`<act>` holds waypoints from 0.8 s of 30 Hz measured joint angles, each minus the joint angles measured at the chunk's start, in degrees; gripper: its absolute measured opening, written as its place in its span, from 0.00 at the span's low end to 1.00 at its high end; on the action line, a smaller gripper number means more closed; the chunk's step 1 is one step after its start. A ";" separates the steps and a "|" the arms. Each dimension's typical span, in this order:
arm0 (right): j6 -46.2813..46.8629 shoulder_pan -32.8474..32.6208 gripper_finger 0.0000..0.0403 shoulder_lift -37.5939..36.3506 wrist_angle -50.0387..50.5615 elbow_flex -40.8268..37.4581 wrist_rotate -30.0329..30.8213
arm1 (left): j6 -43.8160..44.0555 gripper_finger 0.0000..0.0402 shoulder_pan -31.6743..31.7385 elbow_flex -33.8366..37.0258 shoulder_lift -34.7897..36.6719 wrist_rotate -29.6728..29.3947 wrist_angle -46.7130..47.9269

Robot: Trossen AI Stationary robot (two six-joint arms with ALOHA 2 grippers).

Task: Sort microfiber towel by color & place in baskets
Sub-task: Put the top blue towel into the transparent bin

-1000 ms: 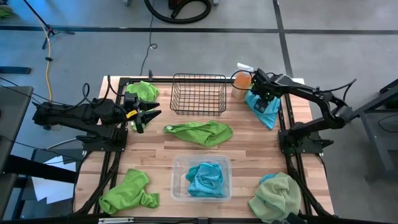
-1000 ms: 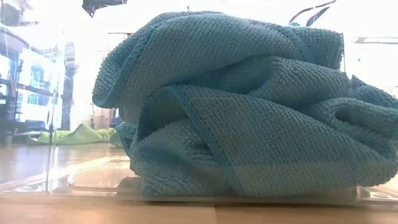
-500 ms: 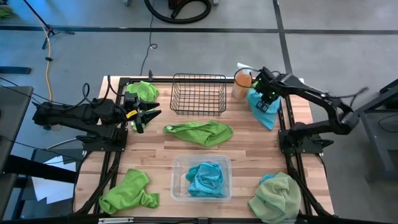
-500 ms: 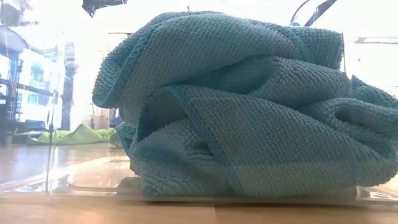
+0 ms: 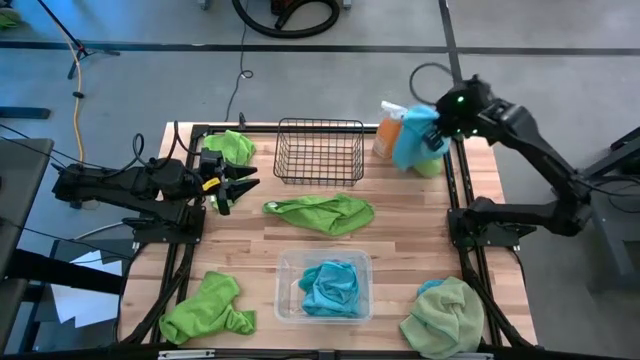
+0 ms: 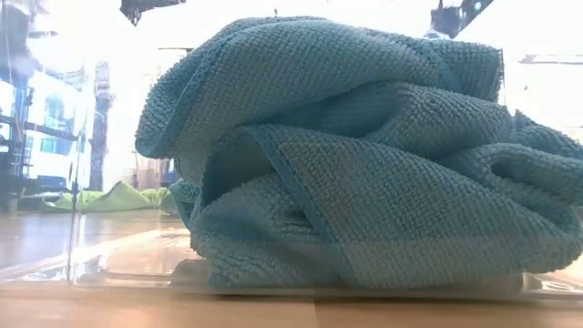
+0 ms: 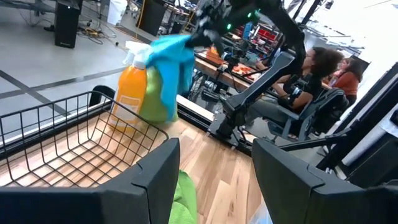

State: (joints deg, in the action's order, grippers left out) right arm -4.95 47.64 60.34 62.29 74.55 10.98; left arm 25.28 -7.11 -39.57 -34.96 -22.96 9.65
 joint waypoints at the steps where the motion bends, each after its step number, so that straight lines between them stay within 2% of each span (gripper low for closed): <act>1: 0.02 0.00 0.00 0.00 -0.04 1.88 0.00 | 0.00 0.47 0.00 0.00 0.00 0.00 -0.02; 6: -0.11 0.00 0.00 0.02 -0.41 9.67 0.00 | 0.02 0.47 0.00 0.00 0.00 0.00 0.00; 10: 1.21 0.00 0.00 0.02 -0.46 11.73 -0.59 | 0.02 0.47 0.00 0.00 0.00 0.00 0.00; 13: 1.53 -0.02 0.00 0.07 0.04 11.14 -0.71 | 0.03 0.47 0.00 0.00 0.00 0.01 0.00; 17: 2.51 -0.04 0.00 0.09 5.98 9.24 -0.32 | 0.09 0.47 0.00 0.00 0.00 0.02 0.00; 20: 3.79 -0.02 0.00 -0.26 10.51 6.31 0.57 | 0.11 0.47 0.01 0.00 0.00 0.04 0.00; 24: 5.38 -0.02 0.00 -2.32 10.86 1.14 -0.49 | 0.89 0.47 0.02 -0.02 -0.80 -1.68 -0.71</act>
State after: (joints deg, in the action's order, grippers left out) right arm 0.43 47.62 58.02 73.14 75.69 10.49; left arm 26.17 -7.09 -39.60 -35.76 -24.64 8.94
